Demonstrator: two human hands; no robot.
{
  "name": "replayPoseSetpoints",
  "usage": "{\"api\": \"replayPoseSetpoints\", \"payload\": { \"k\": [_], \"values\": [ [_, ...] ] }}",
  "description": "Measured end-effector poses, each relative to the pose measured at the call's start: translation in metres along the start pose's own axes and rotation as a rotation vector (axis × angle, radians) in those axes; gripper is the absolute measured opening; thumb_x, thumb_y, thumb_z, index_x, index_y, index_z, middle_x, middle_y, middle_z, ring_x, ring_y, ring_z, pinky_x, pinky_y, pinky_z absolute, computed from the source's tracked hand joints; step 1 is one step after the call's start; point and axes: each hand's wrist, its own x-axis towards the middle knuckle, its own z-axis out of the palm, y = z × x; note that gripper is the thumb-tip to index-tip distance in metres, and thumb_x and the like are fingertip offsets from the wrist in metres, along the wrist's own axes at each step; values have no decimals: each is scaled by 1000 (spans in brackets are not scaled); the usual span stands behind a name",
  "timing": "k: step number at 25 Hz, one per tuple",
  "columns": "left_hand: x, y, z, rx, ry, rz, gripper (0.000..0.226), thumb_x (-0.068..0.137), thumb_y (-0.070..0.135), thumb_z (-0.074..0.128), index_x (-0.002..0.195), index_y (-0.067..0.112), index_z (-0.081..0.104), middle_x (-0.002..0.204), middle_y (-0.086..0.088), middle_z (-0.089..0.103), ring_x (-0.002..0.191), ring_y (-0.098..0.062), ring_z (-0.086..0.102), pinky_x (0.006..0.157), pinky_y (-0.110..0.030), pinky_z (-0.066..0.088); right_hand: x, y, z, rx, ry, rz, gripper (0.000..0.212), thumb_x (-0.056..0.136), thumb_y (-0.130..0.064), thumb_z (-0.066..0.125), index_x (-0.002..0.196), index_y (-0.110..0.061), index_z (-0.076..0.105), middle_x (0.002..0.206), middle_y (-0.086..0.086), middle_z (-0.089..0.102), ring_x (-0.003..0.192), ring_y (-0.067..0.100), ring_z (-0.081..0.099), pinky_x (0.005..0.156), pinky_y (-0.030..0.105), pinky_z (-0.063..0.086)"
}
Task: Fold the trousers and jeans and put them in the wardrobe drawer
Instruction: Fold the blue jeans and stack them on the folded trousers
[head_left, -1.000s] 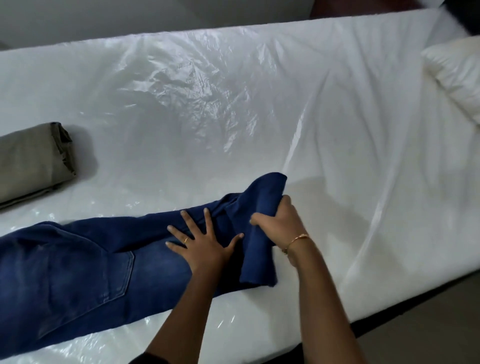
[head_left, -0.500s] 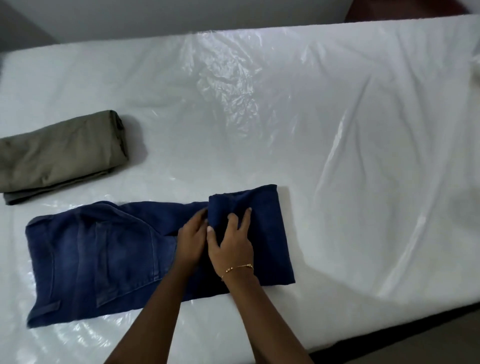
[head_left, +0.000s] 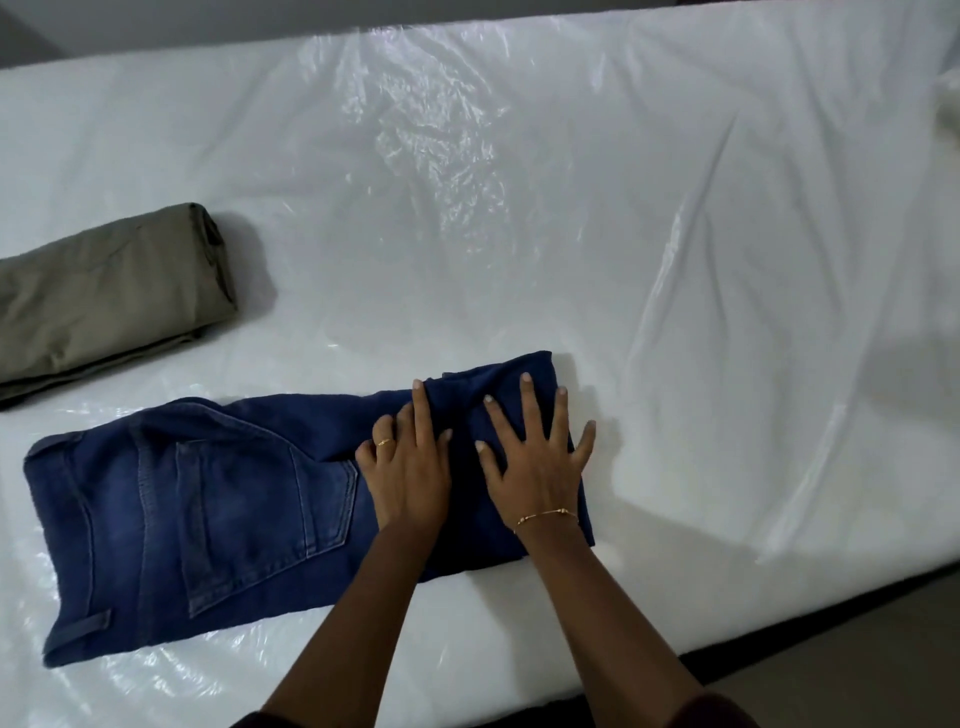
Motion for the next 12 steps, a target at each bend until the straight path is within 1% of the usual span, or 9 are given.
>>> {"api": "replayPoseSetpoints", "payload": {
  "k": [1,2,3,4,5,6,8,11,12],
  "values": [
    [-2,-3,5,87,17,47,55,89,35,35,138,10,32,128,-11,55,117,-28,40,89,-47,43,0,4,5,0,-30,1,54,84,-54,34,134,-38,42,147,8,39,131,40,39,91,64,39],
    [-5,-3,10,169,45,139,54,91,35,34,139,11,29,140,-10,41,131,-28,28,101,-51,32,-1,8,9,9,-58,3,57,83,-58,30,136,-40,36,150,9,33,132,41,38,89,64,40],
    [-4,1,11,204,66,242,54,93,35,32,141,12,27,147,-9,30,141,-27,14,109,-52,17,-2,8,11,24,-62,5,58,82,-59,27,138,-41,32,152,9,29,132,42,38,89,65,40],
    [-2,3,14,217,102,356,54,95,38,28,141,11,27,150,-9,24,145,-25,0,112,-52,7,0,8,14,43,-34,-3,59,82,-59,26,138,-41,29,152,9,26,132,43,37,89,65,40],
    [-1,4,16,241,56,409,56,97,41,22,142,9,27,152,-10,22,145,-24,-8,113,-52,3,0,9,14,50,-34,4,60,81,-57,25,138,-41,28,152,9,23,132,43,37,89,66,40],
    [0,3,17,238,2,423,60,98,45,15,142,7,26,153,-12,22,145,-24,-10,114,-50,2,0,10,15,50,-42,3,61,80,-56,25,138,-41,28,152,8,21,132,44,37,90,67,39],
    [2,-2,21,223,-53,381,69,97,52,5,143,3,22,153,-15,20,144,-24,-12,114,-46,2,1,9,15,52,-70,5,61,79,-56,26,138,-41,29,151,9,21,132,44,36,91,67,37],
    [8,-4,28,195,-109,354,74,95,59,2,143,4,16,153,-16,14,144,-24,-15,113,-46,1,4,9,13,59,-104,19,60,80,-56,27,138,-41,29,151,8,23,132,43,35,93,68,36],
    [10,-4,28,200,-119,356,75,94,60,2,142,4,16,153,-16,14,144,-25,-15,112,-47,1,4,10,15,57,-90,14,61,80,-57,26,138,-41,29,151,8,23,132,43,35,93,68,36]
  ]
}}
